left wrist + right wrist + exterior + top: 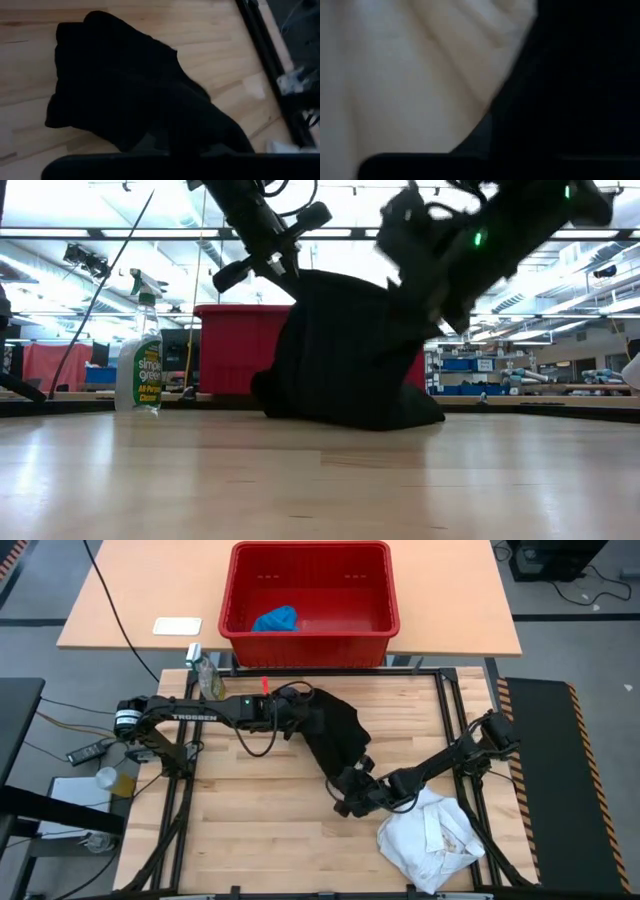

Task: Fold laundry
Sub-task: Fold the black shirt

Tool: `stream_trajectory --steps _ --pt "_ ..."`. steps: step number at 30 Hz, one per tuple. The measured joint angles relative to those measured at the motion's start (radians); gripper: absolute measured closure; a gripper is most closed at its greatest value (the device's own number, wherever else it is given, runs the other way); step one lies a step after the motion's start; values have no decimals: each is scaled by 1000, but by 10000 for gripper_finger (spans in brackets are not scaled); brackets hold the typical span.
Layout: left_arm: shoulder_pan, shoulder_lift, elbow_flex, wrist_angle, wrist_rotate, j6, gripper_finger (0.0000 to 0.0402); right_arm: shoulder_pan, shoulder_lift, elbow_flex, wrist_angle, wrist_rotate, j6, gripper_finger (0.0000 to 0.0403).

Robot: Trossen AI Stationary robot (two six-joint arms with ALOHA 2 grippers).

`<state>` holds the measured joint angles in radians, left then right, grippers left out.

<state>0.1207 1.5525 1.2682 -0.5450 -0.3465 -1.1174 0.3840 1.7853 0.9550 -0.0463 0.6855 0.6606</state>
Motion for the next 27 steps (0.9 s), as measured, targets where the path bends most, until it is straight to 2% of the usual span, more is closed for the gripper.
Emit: stream_trajectory --steps 1,4,7,10,13,16,19,21,24,27 --pt "0 -9 0 -18 17 30 393 0 -21 0 0 -45 -29 383" --pt "-10 -48 -1 -64 86 140 393 5 -101 0 -9 -196 -101 378" --pt "-43 -87 -1 -103 222 291 393 2 -198 0 -23 -408 -188 385" --pt "-111 -114 0 -174 364 387 393 -3 -283 1 -74 -620 -208 391" --pt "-213 -121 0 -215 439 403 393 3 -341 0 -105 -792 -221 390" --pt "-317 -114 0 -217 446 405 393 16 -366 0 -119 -858 -236 390" --pt "-369 -107 0 -221 415 403 393 14 -367 0 -117 -920 -220 390" --pt "-366 -109 0 -220 369 413 393 6 -367 0 -124 -939 -193 390" --pt "-347 -115 0 -197 286 507 393 6 -358 -23 -141 -922 -140 390" --pt "-322 -96 0 -180 233 639 393 6 -357 -108 -50 -908 -57 390"
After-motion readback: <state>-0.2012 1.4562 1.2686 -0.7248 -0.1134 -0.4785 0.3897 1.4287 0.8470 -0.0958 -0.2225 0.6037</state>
